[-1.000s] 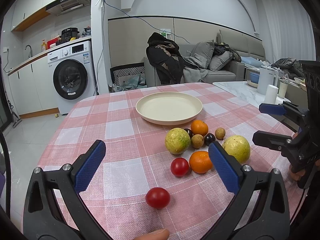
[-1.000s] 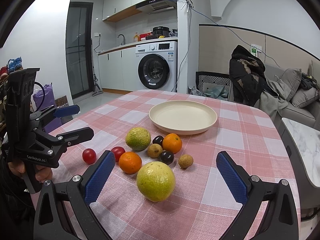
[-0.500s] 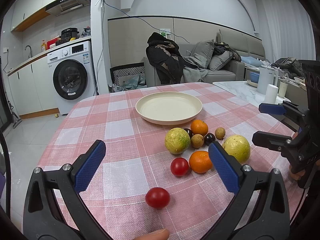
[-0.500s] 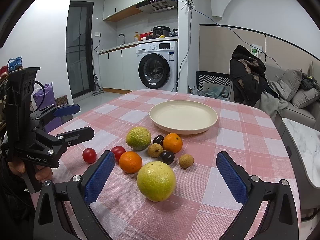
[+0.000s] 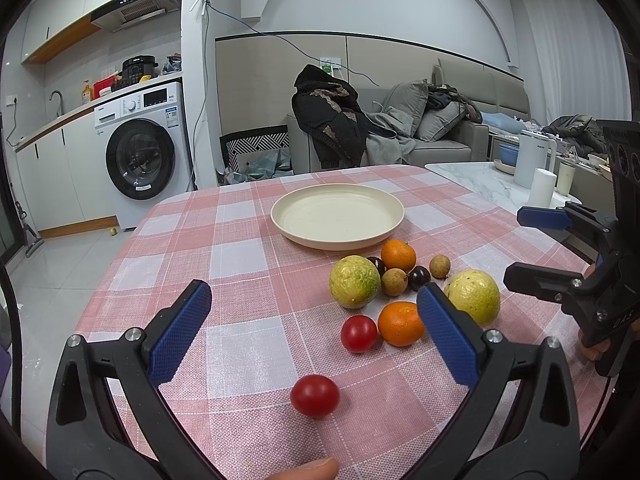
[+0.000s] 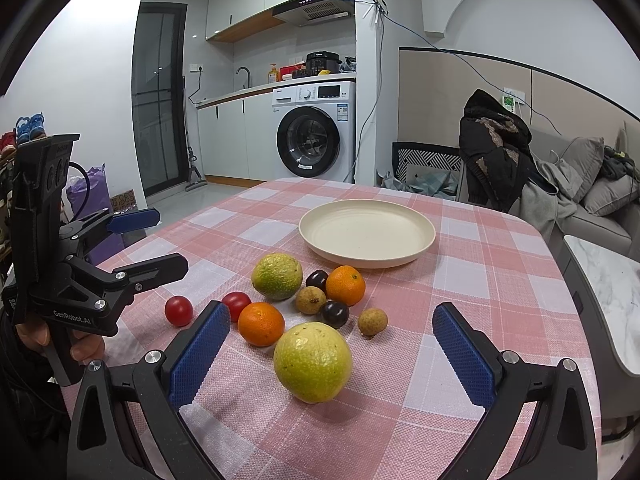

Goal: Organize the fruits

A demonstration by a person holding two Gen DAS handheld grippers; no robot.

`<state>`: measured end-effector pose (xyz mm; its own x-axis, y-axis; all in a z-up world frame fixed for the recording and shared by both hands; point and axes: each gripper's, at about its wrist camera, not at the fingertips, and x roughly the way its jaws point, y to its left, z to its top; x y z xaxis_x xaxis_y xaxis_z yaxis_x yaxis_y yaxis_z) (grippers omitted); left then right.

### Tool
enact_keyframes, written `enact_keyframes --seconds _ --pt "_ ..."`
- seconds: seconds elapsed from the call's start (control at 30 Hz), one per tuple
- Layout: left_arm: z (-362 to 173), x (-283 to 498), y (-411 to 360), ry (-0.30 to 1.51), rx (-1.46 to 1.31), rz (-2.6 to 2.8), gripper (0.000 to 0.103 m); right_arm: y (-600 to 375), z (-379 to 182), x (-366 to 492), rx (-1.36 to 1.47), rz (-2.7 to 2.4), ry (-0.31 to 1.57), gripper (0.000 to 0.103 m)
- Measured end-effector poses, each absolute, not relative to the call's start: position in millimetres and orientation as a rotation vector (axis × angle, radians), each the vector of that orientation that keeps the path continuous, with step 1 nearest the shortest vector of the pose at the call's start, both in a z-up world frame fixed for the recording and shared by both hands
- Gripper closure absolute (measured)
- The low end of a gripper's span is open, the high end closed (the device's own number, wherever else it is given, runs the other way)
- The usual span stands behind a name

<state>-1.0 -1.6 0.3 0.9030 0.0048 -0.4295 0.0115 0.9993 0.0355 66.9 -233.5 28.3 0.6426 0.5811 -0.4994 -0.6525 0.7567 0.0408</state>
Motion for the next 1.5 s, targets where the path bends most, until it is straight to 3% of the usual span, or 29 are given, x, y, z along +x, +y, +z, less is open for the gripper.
enact_keyframes --seconds 1.5 --pt "3.3 3.1 -4.2 0.447 0.028 0.023 0.001 -232.1 23.2 73.4 -0.164 0.677 0.561 0.0"
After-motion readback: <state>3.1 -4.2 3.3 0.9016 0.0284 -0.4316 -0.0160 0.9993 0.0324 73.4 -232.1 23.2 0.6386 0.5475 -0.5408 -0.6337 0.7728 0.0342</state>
